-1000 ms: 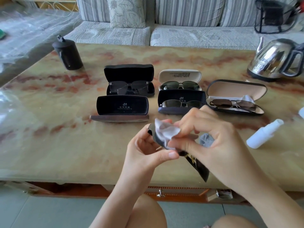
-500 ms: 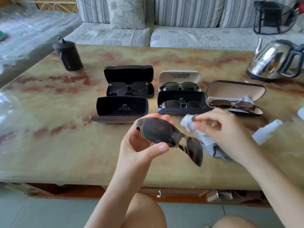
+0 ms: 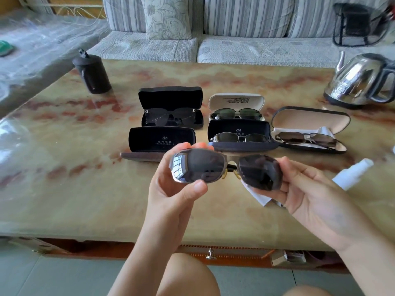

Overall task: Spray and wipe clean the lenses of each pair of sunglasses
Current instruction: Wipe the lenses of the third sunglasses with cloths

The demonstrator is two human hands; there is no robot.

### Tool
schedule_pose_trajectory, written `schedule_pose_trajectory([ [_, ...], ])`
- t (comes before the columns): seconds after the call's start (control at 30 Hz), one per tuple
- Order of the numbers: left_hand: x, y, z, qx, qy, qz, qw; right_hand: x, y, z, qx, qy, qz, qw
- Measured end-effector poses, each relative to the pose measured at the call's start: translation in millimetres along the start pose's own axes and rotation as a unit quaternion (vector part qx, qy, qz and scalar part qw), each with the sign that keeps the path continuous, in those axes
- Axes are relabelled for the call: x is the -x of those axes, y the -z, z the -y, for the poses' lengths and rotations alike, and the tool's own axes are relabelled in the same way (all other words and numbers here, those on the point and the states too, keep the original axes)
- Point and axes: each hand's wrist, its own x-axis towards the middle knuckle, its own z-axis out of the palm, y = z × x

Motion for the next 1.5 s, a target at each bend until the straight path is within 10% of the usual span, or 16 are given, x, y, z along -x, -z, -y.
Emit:
schedule_pose_trajectory([
  [0.83, 7, 23, 7, -0.145, 0.062, -0.015, 0.987, 8, -22, 10, 0.142, 0.154, -0.069, 0.975],
  [1.5, 2, 27, -18, -0.288, 0.007, -0.032, 0.957, -13, -13, -5, 0.057, 0.035, -0.082, 0.994],
])
